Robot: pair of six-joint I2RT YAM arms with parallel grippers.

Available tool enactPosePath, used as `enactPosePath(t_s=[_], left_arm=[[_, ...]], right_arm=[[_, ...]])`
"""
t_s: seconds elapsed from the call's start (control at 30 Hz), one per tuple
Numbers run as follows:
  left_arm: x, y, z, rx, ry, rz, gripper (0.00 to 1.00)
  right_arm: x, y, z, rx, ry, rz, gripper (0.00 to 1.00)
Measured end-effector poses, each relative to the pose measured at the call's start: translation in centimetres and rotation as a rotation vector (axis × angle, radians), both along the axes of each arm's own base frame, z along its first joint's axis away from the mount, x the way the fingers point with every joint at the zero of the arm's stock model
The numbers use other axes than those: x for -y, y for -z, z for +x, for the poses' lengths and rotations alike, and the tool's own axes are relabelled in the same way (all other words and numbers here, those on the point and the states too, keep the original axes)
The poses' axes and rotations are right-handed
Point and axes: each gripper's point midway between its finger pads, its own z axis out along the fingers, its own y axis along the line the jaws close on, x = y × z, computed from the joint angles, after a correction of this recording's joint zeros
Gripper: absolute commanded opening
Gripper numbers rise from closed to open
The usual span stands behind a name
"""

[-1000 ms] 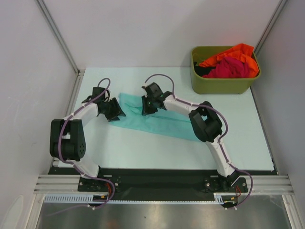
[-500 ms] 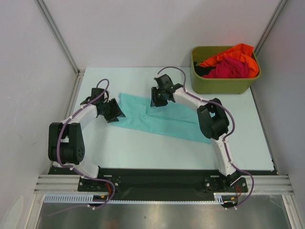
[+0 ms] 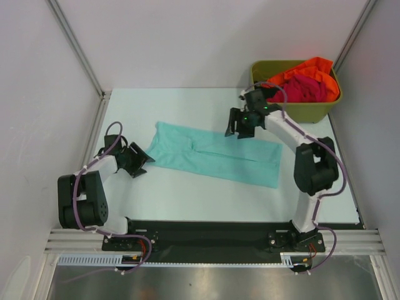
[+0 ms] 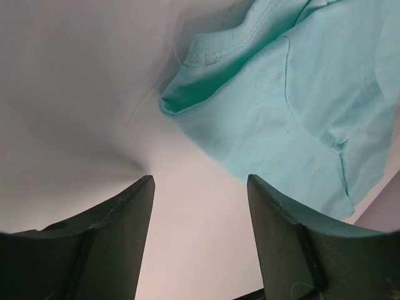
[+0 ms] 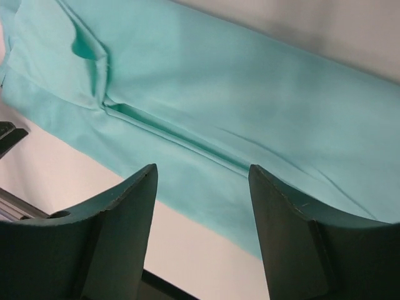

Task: Fold and stack the t-shirts
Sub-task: Fold the tshirt

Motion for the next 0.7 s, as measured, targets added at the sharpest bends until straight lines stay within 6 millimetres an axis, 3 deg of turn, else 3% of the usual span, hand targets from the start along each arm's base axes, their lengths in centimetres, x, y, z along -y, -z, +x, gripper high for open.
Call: enactPosePath(t_s=[0.13,0.3,0.33,0.47,0.53,0.7], left_arm=[[-0.2,0.9,0.9,0.005,-0.031,-0.010,0.62],[-0.7,1.2,3.3,0.033,-0.053,-0.020,0.51],[-0.9,1.3,3.8,0.037,-0.057,-0.020,0.38],[-2.3,2.0,6.2,0.022,-0.074,-0.001,0.12],[-3.2,2.1,8.1,0.021,-0.067,0.030,0.00],[-5.8,1.5,15.6,0.074,-0.039,0.123,0.00]], right_arm=[[4.7,-1.5,-1.7,-0.006,0.084,0.012,0.67],[6.3,-2.9,-3.0,0.008,0.107,0.036,0.67],[6.5,-3.0,-3.1,0.011,0.110,0.040,0.67],[7.8,-3.0,-3.2,0.006,0.138,0.042,0.67],[8.4,-2.7,-3.2,-0.003,0.153,0.039,0.68],[9.6,-2.3,-3.1,-0.026,0.189,0.036,0.68]])
